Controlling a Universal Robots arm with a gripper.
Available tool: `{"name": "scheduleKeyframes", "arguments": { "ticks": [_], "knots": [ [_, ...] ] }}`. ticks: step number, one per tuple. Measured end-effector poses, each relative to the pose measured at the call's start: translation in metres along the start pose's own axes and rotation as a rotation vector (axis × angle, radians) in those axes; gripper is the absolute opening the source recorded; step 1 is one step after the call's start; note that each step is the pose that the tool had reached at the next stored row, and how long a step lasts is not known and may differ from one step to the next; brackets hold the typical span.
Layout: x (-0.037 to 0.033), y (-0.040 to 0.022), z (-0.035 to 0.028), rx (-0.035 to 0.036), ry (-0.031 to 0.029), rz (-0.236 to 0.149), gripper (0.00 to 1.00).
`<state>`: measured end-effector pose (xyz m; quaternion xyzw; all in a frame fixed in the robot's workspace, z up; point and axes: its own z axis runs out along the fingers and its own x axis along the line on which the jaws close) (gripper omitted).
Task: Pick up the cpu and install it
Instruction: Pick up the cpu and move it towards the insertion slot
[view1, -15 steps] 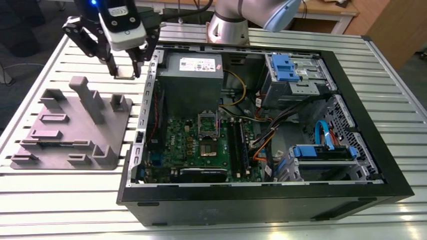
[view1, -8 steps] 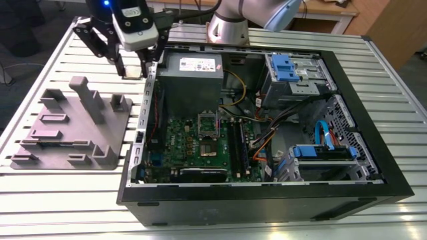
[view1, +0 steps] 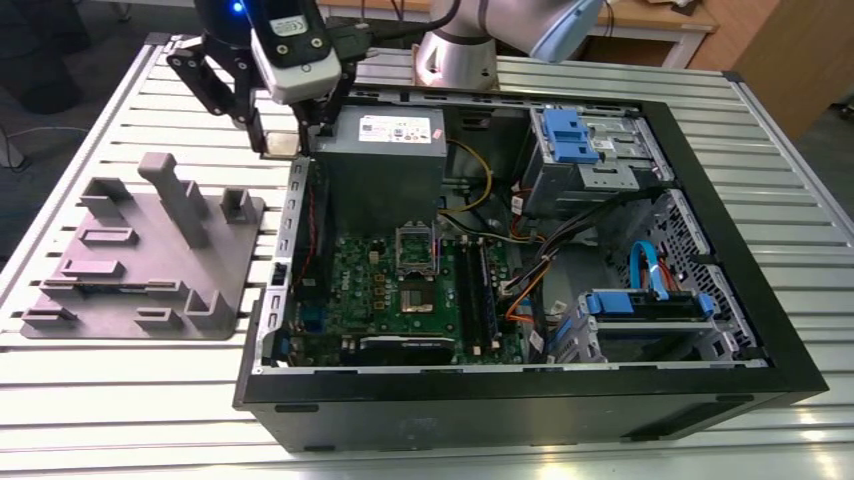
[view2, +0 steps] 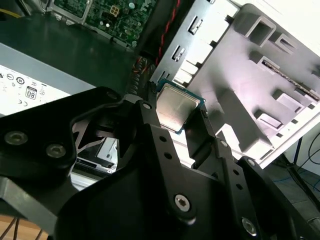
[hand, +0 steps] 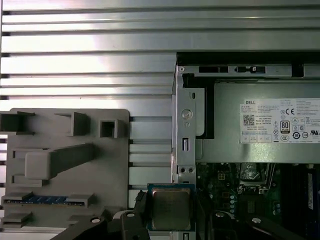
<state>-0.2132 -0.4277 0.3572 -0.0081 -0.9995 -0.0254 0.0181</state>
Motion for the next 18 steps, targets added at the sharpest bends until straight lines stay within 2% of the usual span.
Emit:
{"name": "scheduleKeyframes", "arguments": {
  "ticks": [18],
  "knots": [
    [-0.0238, 0.0004, -0.0008, -0.0001, 0.0013, 0.0, 0.47]
  ]
}}
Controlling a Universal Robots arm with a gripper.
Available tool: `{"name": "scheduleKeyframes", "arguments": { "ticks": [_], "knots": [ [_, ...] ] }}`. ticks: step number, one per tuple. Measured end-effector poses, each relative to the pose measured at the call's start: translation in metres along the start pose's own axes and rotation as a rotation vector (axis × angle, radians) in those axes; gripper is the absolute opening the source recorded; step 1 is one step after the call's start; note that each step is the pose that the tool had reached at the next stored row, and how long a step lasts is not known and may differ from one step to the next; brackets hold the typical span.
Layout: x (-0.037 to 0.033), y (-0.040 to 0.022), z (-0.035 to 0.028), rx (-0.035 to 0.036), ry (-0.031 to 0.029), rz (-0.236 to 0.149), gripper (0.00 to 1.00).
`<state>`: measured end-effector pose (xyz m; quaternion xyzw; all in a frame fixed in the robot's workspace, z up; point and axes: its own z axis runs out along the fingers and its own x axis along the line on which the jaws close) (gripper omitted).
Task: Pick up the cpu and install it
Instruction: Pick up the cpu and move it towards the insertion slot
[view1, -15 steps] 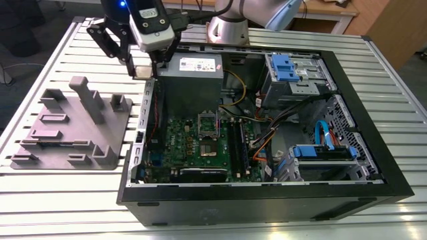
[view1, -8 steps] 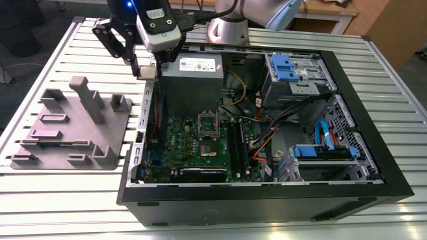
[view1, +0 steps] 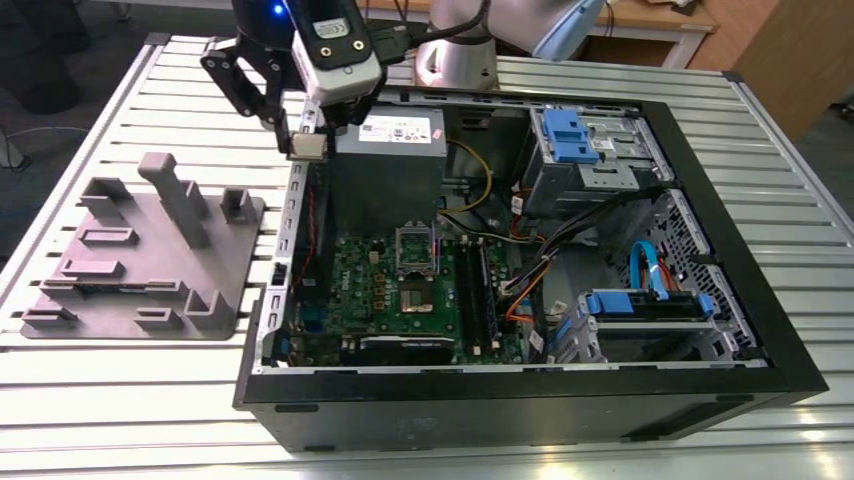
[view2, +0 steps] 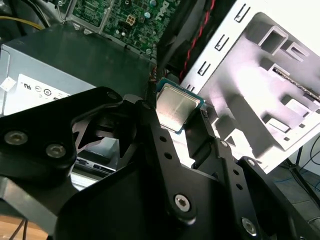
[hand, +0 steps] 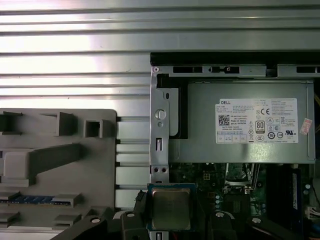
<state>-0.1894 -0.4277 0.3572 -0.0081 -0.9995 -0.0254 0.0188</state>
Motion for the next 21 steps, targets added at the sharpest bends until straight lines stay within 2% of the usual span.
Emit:
{"name": "scheduleKeyframes", "arguments": {
  "ticks": [21],
  "knots": [
    [-0.0337, 0.0006, -0.0012, 0.0001, 0.0022, 0.0, 0.47]
  ]
}}
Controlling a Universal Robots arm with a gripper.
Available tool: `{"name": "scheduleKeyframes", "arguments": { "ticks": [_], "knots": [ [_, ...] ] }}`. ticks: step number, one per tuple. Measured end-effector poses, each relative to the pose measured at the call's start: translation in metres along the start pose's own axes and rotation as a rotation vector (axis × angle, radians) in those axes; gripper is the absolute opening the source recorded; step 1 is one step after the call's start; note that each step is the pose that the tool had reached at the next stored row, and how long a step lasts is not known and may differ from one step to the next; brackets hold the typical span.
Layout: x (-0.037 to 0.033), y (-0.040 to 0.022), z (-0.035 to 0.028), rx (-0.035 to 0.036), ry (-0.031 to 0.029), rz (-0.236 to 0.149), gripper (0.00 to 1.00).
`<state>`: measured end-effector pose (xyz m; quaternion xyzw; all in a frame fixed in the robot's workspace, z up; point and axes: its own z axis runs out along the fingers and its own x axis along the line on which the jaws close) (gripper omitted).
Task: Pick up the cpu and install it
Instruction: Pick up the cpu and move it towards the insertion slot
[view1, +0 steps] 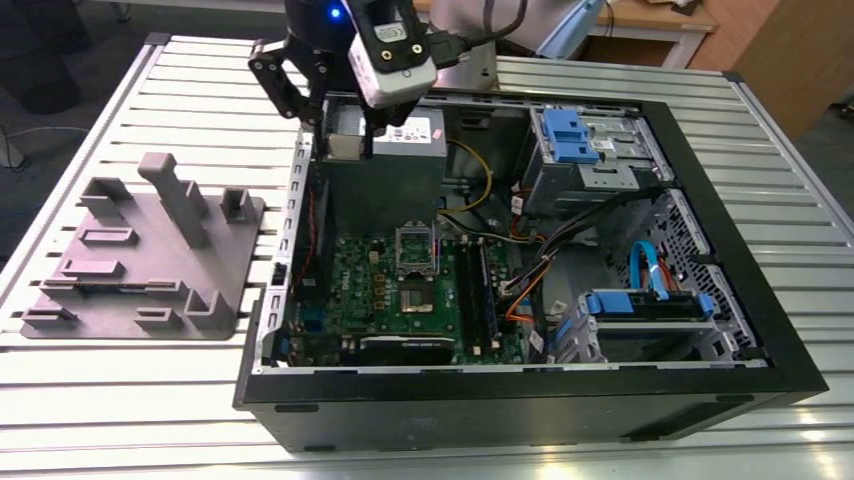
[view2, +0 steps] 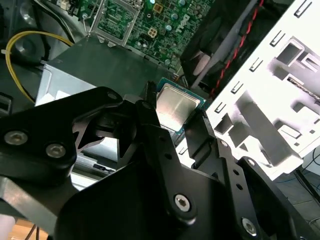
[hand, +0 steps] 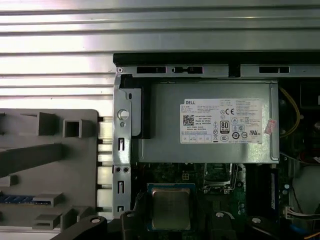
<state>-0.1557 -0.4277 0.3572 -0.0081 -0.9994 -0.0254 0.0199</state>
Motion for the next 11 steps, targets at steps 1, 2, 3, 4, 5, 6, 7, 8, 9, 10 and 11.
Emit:
{"name": "scheduleKeyframes", "arguments": {
  "ticks": [1, 2, 3, 4, 5, 6, 7, 8, 9, 10, 11],
  "knots": [
    [-0.0016, 0.0, 0.0, 0.0, 0.0001, 0.0, 0.47],
    [-0.0033, 0.0001, -0.0001, 0.0, 0.0002, 0.0, 0.47],
    [-0.005, 0.0001, -0.0002, 0.0, 0.0003, 0.0, 0.47],
    [-0.0067, 0.0001, -0.0003, 0.0001, 0.0005, 0.0, 0.47],
    [-0.0084, 0.0001, -0.0003, 0.0, 0.0005, 0.0, 0.47],
    [-0.0101, 0.0002, -0.0004, 0.0, 0.0007, 0.0, 0.47],
    [-0.0117, 0.0002, -0.0005, 0.0, 0.0008, 0.0, 0.47],
    [-0.0134, 0.0002, -0.0005, 0.0, 0.0009, 0.0, 0.47],
    [-0.015, 0.0003, -0.0006, 0.0001, 0.001, 0.0, 0.47],
    [-0.0166, 0.0003, -0.0006, 0.0, 0.0011, 0.0, 0.47],
    [-0.0184, 0.0003, -0.0007, 0.0, 0.0012, 0.0, 0.47]
  ]
}}
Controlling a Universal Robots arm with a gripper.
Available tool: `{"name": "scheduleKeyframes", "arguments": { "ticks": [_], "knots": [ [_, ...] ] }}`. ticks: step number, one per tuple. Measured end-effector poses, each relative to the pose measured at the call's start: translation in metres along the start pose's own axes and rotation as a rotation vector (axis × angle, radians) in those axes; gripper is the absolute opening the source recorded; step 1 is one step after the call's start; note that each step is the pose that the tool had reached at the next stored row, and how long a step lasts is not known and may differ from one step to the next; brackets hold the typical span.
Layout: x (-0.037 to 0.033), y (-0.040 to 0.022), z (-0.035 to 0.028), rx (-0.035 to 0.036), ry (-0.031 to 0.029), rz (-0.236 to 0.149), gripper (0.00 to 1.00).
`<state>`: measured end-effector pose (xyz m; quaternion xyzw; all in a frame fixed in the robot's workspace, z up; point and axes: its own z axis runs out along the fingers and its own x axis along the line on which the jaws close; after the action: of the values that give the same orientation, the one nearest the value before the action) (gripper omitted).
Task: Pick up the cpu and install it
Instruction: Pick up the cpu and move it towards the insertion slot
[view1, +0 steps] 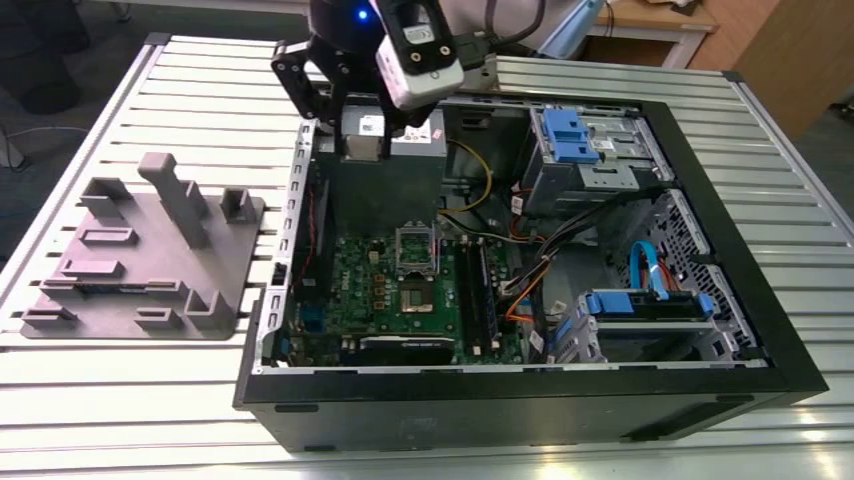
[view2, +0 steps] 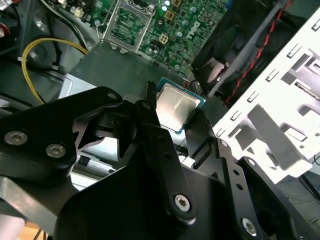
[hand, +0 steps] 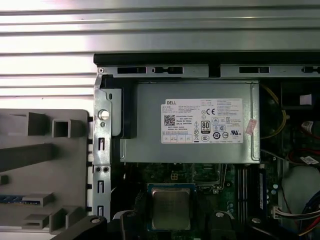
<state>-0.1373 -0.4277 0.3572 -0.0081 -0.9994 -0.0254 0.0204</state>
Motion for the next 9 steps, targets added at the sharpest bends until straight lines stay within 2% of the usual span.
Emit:
{"name": "scheduleKeyframes", "arguments": {
  "ticks": [9],
  "knots": [
    [-0.0161, 0.0003, -0.0006, 0.0, 0.0012, 0.0, 0.47]
  ]
}}
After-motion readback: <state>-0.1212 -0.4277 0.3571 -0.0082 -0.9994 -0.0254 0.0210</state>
